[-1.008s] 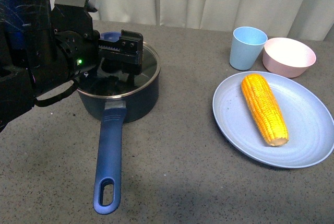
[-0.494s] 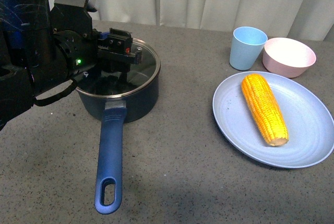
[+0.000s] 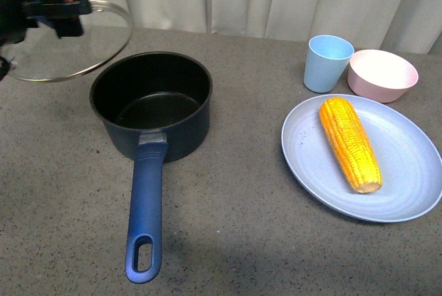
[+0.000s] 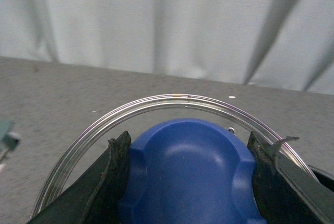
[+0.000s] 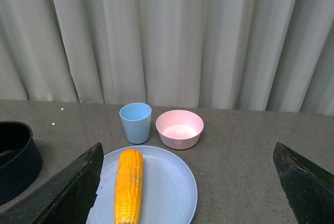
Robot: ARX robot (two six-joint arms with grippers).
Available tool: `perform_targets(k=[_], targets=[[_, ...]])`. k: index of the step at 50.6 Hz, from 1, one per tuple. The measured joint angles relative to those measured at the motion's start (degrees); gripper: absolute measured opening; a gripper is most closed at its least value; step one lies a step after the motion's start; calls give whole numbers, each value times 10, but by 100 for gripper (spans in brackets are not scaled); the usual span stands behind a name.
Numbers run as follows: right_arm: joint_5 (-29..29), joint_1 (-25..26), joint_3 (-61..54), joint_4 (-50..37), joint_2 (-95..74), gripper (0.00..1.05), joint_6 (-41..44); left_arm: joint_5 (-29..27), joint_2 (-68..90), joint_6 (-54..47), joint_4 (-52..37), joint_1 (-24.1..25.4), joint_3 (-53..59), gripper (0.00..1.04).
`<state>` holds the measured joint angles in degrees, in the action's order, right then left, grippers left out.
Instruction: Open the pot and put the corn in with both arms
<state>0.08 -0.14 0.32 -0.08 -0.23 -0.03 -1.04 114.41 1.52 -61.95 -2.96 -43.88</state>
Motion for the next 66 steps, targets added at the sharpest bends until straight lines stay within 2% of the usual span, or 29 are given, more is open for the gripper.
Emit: perform_targets(k=[7,12,27,55,66], targets=[[0,0,0,0,0,95,0,2,38,-11,-22,78,-2,59],[0,0,0,0,0,95,0,2,78,-13,-41,99,-11,59],[0,0,0,0,0,95,0,16,178,-18,-86,111,-56,59],[0,0,0,0,0,95,0,23,251,-55,-76,112,-84,59],[0,0,0,0,0,95,0,17,235,-56,-54,112,-74,89]])
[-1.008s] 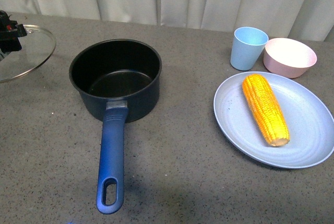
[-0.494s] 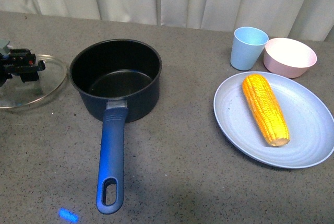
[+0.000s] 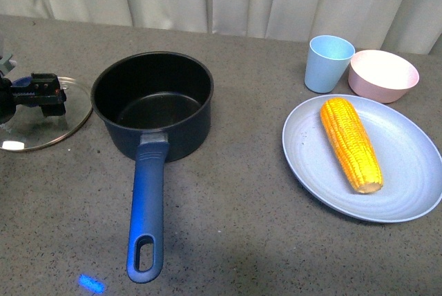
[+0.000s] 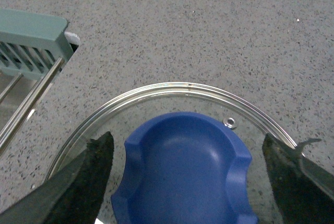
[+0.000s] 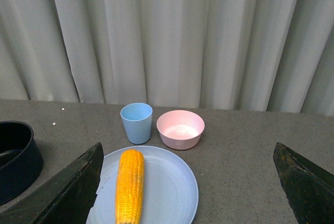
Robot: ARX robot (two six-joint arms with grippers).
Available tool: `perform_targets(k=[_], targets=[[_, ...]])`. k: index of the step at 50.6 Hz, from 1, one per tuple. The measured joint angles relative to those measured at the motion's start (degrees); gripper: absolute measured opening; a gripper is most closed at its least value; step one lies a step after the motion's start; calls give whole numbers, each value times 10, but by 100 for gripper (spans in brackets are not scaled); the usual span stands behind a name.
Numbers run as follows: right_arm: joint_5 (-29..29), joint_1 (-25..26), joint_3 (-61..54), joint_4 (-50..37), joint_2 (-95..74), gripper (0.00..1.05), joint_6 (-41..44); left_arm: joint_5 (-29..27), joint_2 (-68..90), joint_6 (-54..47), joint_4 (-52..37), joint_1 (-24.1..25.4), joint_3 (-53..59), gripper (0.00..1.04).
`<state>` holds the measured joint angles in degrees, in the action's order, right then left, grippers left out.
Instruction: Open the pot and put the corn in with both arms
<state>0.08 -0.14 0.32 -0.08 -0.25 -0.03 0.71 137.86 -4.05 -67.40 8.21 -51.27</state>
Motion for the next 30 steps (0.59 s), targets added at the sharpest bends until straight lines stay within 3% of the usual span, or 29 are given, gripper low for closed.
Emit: perform_targets(k=[4,17,22,27,30], targets=[[0,0,0,0,0,95,0,-3,-31,0,10,0,18,100],[0,0,0,0,0,95,0,-28,-231,28,45,9,130,98],[0,0,0,0,0,95,0,-65,-314,27,66,12,183,98],[-1,0,0,0,0,95,0,67,-351,35,-71,22,257,79],[0,0,0,0,0,95,0,79,-383,37,-93,11,294,66]])
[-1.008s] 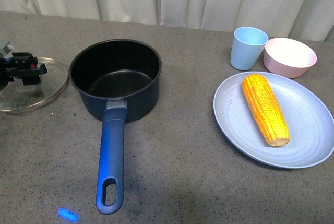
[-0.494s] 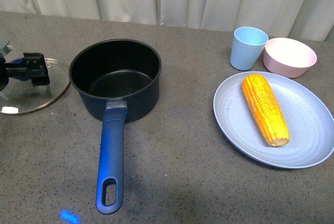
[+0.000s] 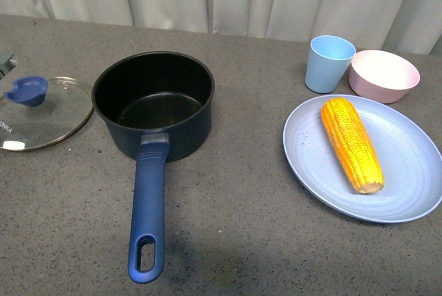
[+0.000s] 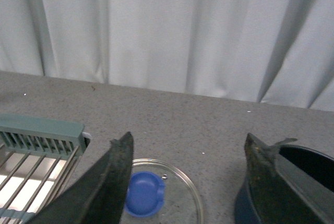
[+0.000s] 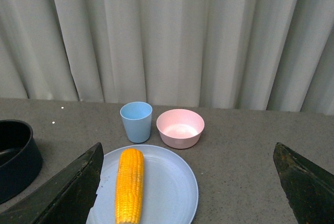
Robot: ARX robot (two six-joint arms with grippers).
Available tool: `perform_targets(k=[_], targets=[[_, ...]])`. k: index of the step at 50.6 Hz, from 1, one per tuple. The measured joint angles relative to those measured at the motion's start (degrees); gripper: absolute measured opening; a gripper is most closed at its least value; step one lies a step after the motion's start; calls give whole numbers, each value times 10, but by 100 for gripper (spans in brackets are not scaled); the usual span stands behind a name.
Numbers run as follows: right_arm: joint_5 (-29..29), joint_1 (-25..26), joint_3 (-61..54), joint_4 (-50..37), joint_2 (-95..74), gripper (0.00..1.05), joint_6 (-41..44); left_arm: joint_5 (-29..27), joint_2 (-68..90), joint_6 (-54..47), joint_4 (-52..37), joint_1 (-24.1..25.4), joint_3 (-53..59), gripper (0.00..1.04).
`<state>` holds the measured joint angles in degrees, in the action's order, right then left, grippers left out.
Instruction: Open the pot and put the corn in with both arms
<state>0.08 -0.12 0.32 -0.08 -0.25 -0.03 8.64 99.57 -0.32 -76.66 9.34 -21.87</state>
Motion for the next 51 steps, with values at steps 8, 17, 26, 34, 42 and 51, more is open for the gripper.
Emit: perform_targets(k=[8,17,26,34,42,51], targets=[[0,0,0,0,0,95,0,-18,-94,3,15,-22,76,34],[0,0,0,0,0,95,0,-33,-179,4,52,-40,127,4],[0,0,0,0,0,95,0,-47,-277,5,131,-51,153,4],[0,0,0,0,0,95,0,-85,-403,5,221,-92,178,4],[0,0,0,0,0,95,0,-86,-467,5,271,-92,194,4],[0,0,0,0,0,95,0,-86,-567,5,356,-92,207,4]])
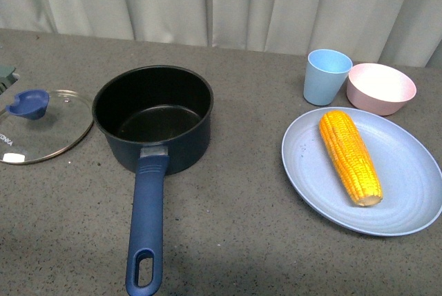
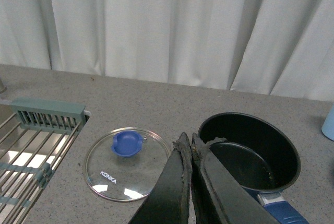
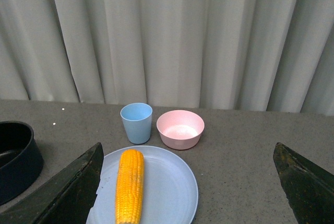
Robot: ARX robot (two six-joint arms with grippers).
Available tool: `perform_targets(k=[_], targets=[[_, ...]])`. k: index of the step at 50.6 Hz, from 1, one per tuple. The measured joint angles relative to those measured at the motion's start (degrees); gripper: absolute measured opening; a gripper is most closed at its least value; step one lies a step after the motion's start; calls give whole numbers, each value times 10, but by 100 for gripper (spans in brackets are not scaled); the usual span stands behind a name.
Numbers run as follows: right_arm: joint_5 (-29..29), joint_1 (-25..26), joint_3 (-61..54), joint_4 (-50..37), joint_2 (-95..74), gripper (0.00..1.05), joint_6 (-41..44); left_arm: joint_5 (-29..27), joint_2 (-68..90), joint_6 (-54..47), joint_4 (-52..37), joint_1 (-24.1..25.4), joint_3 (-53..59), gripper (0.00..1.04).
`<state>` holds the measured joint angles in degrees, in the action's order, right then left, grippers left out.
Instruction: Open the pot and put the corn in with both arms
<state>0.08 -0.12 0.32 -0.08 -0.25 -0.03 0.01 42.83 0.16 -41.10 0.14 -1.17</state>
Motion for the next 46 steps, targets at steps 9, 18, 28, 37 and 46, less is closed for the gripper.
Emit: perform_targets(k=[9,18,28,37,46], targets=[[0,0,0,0,0,95,0,0,-76,0,66,0,0,4],[0,0,0,0,0,95,0,0,-132,0,118,0,0,4],[0,0,0,0,0,95,0,0,-194,0,177,0,0,4],[0,0,0,0,0,95,0,0,-235,0,216,0,0,4],[0,0,0,0,0,95,0,0,-271,0,252,0,0,4]])
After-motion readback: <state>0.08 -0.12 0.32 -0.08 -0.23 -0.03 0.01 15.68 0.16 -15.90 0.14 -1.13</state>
